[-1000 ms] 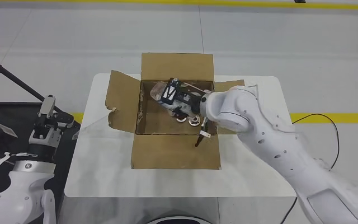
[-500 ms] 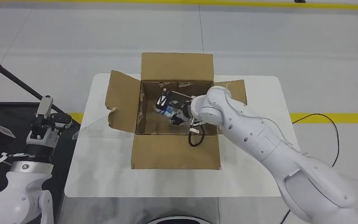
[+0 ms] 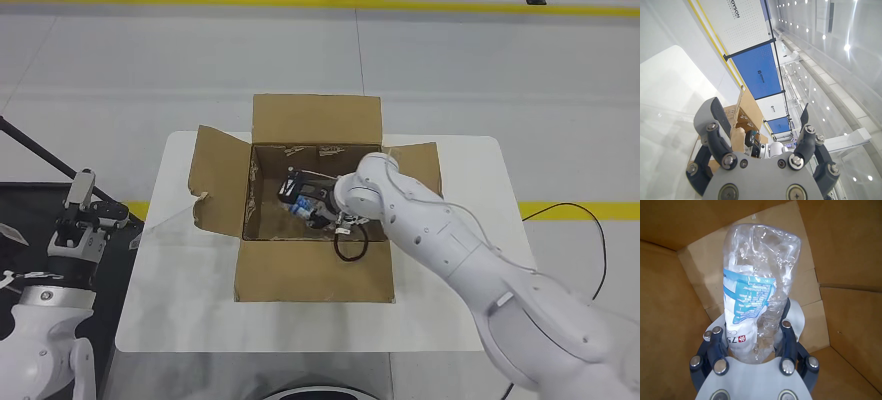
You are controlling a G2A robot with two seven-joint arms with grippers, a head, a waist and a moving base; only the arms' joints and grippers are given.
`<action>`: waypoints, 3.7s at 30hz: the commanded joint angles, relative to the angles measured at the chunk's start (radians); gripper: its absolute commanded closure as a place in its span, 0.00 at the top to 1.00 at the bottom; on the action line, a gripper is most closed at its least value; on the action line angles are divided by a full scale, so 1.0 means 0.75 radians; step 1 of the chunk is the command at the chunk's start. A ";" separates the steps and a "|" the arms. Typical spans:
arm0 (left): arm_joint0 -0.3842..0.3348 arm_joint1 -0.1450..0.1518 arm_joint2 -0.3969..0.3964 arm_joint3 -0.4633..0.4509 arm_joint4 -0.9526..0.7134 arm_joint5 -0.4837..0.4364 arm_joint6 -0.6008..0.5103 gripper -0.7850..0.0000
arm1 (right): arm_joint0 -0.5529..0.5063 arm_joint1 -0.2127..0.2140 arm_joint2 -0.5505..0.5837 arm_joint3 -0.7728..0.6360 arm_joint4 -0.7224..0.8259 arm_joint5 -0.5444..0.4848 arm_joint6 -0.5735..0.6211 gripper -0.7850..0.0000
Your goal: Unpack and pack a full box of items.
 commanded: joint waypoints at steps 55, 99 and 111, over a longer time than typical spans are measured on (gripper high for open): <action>-0.182 0.100 0.383 0.179 0.483 -0.134 -0.400 1.00 | -0.908 0.477 1.320 -1.452 -0.058 -0.133 0.086 1.00; -0.404 0.132 0.747 0.305 0.688 0.077 -0.427 1.00 | -0.724 0.582 1.591 -0.571 1.013 0.341 0.538 1.00; -0.417 0.140 0.762 0.311 0.692 0.098 -0.416 1.00 | -0.529 0.558 1.365 -0.274 1.109 0.258 0.670 1.00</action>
